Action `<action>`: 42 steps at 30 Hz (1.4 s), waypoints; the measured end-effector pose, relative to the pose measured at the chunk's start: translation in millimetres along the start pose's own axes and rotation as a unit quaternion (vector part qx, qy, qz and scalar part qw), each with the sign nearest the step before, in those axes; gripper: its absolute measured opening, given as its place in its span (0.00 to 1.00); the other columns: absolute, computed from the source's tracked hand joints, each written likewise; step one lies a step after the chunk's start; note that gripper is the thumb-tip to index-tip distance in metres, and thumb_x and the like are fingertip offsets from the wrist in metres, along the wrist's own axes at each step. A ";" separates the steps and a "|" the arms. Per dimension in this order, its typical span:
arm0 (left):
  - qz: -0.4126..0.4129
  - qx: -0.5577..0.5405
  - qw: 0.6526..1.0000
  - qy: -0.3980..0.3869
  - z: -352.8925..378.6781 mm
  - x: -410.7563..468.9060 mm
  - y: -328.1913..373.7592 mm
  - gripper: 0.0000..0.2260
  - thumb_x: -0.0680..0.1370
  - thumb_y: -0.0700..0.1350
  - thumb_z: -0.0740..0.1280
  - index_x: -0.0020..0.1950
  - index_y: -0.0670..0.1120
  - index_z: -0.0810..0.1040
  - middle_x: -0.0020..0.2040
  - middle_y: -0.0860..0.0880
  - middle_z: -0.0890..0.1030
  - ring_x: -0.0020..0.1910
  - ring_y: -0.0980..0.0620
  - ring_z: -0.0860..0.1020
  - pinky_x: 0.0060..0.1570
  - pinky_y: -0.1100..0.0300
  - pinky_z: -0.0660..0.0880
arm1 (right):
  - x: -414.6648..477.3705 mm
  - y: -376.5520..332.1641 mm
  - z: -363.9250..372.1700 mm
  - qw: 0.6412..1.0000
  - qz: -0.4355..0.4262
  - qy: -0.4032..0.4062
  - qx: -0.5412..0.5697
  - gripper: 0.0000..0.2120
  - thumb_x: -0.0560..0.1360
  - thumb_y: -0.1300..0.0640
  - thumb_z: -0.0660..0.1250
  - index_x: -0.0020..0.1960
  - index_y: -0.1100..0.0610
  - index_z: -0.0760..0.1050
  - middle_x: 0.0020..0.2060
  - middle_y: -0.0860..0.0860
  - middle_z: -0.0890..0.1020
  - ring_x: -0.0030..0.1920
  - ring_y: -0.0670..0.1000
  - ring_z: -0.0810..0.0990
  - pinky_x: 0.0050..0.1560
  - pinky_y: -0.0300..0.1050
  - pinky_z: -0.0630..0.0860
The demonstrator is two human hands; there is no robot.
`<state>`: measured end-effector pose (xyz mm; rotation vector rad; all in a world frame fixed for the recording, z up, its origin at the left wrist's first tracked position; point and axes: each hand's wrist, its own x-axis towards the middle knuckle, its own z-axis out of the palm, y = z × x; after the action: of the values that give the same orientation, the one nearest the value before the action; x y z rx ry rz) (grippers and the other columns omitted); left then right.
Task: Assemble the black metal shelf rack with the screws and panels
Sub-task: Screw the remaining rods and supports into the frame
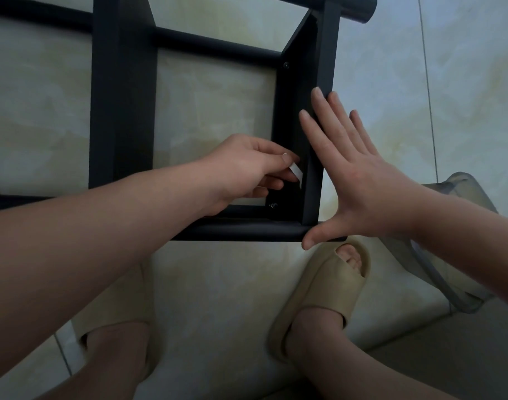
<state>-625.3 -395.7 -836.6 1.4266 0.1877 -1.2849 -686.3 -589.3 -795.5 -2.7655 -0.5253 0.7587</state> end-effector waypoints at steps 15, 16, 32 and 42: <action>-0.023 0.009 1.000 -0.011 1.5 -1.6 1.6 0.03 0.79 0.48 0.69 0.48 0.51 0.82 0.41 0.53 0.86 0.39 0.55 0.81 0.43 0.59 0.74 | 0.6 0.7 1.7 1.000 -0.004 0.007 -0.002 0.70 0.60 0.16 0.62 0.83 0.61 0.39 0.81 0.58 0.36 0.81 0.60 0.33 0.79 0.67 0.41; -0.025 0.004 1.000 -0.011 1.7 -1.5 1.7 0.03 0.79 0.48 0.69 0.48 0.51 0.82 0.42 0.52 0.86 0.39 0.55 0.81 0.43 0.59 0.74 | 0.5 0.7 1.7 1.000 -0.004 0.007 -0.001 0.70 0.60 0.16 0.62 0.83 0.61 0.39 0.81 0.58 0.36 0.81 0.60 0.33 0.79 0.66 0.41; -0.062 -0.001 0.998 -0.029 7.0 -1.8 -0.7 0.07 0.81 0.45 0.66 0.43 0.46 0.78 0.37 0.51 0.85 0.34 0.57 0.79 0.40 0.61 0.72 | 1.0 1.6 1.9 1.000 -0.006 0.008 -0.001 0.70 0.60 0.16 0.61 0.83 0.61 0.40 0.81 0.57 0.36 0.81 0.60 0.33 0.79 0.66 0.41; -0.061 0.003 0.996 -0.065 -0.7 -4.5 -3.8 0.09 0.82 0.42 0.65 0.41 0.46 0.76 0.37 0.50 0.85 0.37 0.56 0.79 0.40 0.63 0.75 | 1.4 0.8 4.3 1.000 -0.006 0.010 0.003 0.71 0.60 0.17 0.62 0.83 0.62 0.39 0.81 0.59 0.37 0.81 0.60 0.33 0.80 0.66 0.41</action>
<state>-629.3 -391.6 -835.6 1.3476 0.1858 -1.4752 -687.2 -589.0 -800.0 -2.7586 -0.5355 0.7291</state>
